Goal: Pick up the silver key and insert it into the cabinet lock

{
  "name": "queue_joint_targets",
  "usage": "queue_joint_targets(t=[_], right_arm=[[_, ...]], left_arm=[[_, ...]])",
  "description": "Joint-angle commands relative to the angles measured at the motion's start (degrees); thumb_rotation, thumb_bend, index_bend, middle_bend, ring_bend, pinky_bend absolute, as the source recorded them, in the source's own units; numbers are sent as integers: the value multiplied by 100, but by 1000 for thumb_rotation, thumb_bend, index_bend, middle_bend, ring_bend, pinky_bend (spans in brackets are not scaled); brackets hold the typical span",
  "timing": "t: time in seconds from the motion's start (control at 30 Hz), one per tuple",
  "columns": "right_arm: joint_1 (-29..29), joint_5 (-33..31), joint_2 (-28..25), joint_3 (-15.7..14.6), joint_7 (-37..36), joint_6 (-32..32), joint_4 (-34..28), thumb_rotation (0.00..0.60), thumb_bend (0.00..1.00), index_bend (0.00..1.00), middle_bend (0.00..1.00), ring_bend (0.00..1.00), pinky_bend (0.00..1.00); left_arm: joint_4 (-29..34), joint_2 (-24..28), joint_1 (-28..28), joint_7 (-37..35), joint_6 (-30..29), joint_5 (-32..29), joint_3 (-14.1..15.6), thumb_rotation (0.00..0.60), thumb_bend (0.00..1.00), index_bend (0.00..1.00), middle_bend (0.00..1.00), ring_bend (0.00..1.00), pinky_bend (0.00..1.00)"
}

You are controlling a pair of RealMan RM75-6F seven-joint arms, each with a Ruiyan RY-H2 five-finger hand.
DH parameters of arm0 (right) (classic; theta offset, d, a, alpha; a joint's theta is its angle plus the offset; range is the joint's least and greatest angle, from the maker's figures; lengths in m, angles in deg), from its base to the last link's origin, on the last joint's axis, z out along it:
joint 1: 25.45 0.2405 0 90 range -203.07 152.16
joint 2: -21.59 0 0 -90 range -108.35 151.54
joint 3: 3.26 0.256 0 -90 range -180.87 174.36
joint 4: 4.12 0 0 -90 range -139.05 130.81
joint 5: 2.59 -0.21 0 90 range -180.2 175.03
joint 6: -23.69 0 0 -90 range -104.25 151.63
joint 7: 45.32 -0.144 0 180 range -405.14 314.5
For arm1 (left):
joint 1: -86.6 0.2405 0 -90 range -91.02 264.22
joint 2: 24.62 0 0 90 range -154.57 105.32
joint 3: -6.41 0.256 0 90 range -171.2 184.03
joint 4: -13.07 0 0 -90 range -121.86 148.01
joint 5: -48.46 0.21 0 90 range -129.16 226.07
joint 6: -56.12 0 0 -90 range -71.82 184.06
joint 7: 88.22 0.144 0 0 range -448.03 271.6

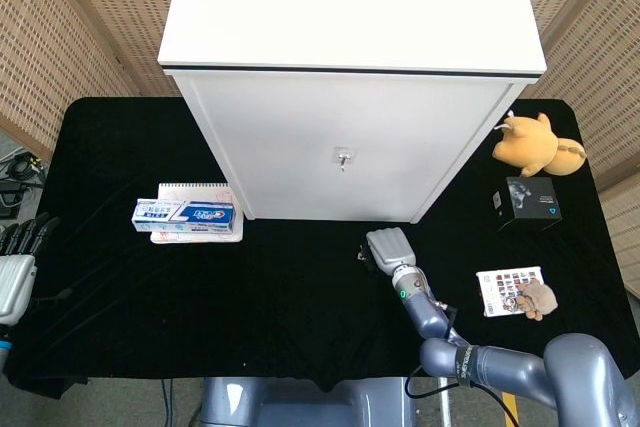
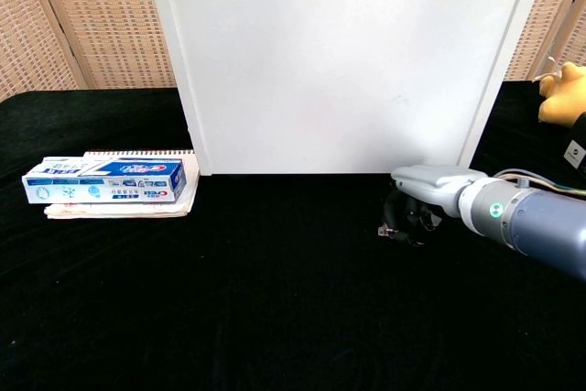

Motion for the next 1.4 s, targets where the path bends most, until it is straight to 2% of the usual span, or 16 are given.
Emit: queue_joint_targets(t=[0.03, 0.5, 0.67, 1.1, 1.4], right_arm=[[1, 28, 27, -10, -6, 3, 43, 600, 611, 607, 947, 929, 1000], [-41, 272, -27, -13, -114, 66, -25, 600, 642, 624, 949, 929, 1000], [-104, 752, -232, -115, -172, 260, -295, 600, 645, 628, 951, 929, 1000], [-359, 2995, -1118, -707, -230, 1303, -1068, 600, 668, 643, 956, 929, 1000], [-371, 4700, -1702, -1126, 143, 2043, -1137, 600, 675, 672, 957, 929, 1000]], left_arm=[[-3, 2, 1, -8, 0, -7, -3, 600, 0, 0, 0, 0, 0], [-5, 7, -1, -17, 0, -5, -1, 600, 0, 0, 0, 0, 0], [-5, 9, -5, -27, 10, 2, 3, 600, 0, 0, 0, 0, 0], [75, 58, 31, -88, -95, 160, 51, 600, 0, 0, 0, 0, 0], [126, 90, 53, -125, -156, 259, 82, 600, 0, 0, 0, 0, 0]])
